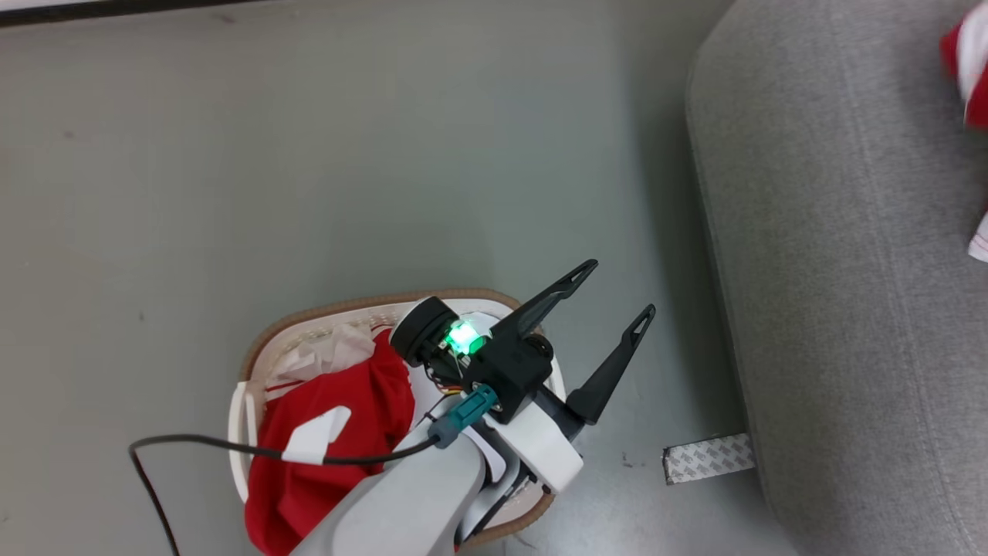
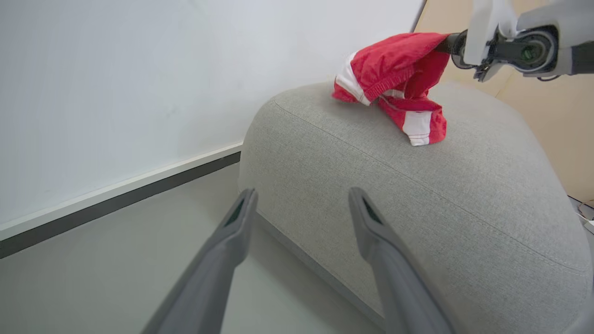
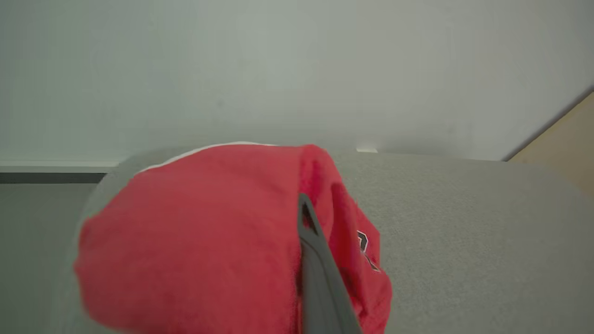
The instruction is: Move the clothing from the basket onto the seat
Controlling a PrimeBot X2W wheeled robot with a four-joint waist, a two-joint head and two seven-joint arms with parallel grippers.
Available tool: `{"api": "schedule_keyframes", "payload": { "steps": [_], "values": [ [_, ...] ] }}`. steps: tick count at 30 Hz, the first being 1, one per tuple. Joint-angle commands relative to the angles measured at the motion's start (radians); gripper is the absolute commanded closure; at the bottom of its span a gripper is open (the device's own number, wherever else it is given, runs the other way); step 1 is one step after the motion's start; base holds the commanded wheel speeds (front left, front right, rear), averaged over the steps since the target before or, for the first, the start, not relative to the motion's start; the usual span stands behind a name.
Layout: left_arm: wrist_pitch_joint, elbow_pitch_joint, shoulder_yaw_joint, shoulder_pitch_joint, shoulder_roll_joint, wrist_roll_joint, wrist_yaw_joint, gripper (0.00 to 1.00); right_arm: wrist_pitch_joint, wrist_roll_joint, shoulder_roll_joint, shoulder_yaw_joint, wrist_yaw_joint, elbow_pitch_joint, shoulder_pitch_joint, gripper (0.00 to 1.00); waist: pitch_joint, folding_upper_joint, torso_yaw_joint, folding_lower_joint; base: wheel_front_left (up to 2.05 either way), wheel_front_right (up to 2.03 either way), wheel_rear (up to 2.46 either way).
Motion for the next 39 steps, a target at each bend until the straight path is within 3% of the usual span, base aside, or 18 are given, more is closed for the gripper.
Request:
{"api": "schedule_keyframes", "payload": {
  "steps": [1, 2, 5, 6, 8, 9, 10, 21, 30, 34, 39],
  "values": [
    [-0.006, 0.004, 0.001, -0.009, -0.001, 0.001, 0.001, 0.0, 0.017, -0.004, -0.012, 0.018, -0.002, 0.037, -0.013, 0.88, 0.003, -0.0001, 0.008, -0.0003, 0.0, 0.0, 0.0],
    [-0.007, 0.007, 0.001, -0.01, -0.001, -0.003, 0.001, 0.0, 0.032, -0.003, -0.01, 0.04, -0.002, 0.06, -0.016, 0.78, 0.0, -0.0001, 0.009, -0.0003, 0.0, 0.0, 0.0],
    [-0.008, 0.015, 0.003, -0.006, -0.002, -0.012, 0.004, 0.0, 0.067, 0.024, -0.003, 0.095, -0.002, 0.109, -0.003, 0.64, -0.017, -0.0001, 0.009, -0.0003, 0.0, 0.0, 0.0],
    [-0.006, 0.017, 0.005, -0.004, -0.002, -0.014, 0.006, 0.0, 0.073, 0.036, -0.004, 0.113, -0.002, 0.115, 0.004, 0.63, -0.023, -0.0001, 0.007, -0.0003, 0.0, 0.0, 0.0],
    [-0.007, 0.02, 0.006, 0.0, -0.002, -0.018, 0.008, 0.0, 0.089, 0.054, -0.005, 0.15, -0.002, 0.125, 0.022, 0.52, -0.037, -0.0001, 0.003, -0.0003, 0.0, 0.0, 0.0],
    [-0.007, 0.021, 0.007, 0.003, -0.002, -0.02, 0.009, 0.0, 0.094, 0.066, -0.004, 0.17, -0.002, 0.125, 0.029, 0.52, -0.045, -0.0001, 0.0, -0.0003, 0.0, 0.0, 0.0],
    [-0.007, 0.023, 0.007, 0.006, -0.002, -0.022, 0.009, 0.0, 0.095, 0.073, -0.005, 0.19, -0.002, 0.121, 0.032, 0.0, -0.054, -0.0001, -0.002, -0.0003, 0.0, 0.0, 0.0],
    [-0.007, 0.014, 0.034, 0.074, -0.008, -0.066, 0.006, 0.0, 0.111, 0.171, -0.059, 0.421, -0.002, 0.05, 0.077, 0.0, -0.236, -0.0001, -0.018, -0.0003, 0.0, 0.0, 0.0],
    [-0.008, -0.02, 0.12, 0.186, 0.004, -0.106, 0.022, 0.0, 0.13, 0.253, -0.129, 0.611, -0.002, -0.111, 0.116, 0.0, -0.435, -0.0001, -0.003, -0.0003, 0.0, 0.0, 0.0],
    [-0.007, -0.05, 0.196, 0.23, 0.021, -0.117, 0.047, 0.0, 0.083, 0.309, -0.141, 0.633, -0.002, -0.214, 0.134, 0.0, -0.498, -0.0001, 0.014, -0.0003, 0.0, 0.0, 0.0],
    [-0.008, -0.076, 0.294, 0.289, 0.052, -0.125, 0.085, 0.0, -0.024, 0.326, -0.122, 0.587, -0.002, -0.314, 0.185, 0.0, -0.55, -0.0001, 0.04, -0.0003, 0.0, 0.0, 0.0]
  ]
}}
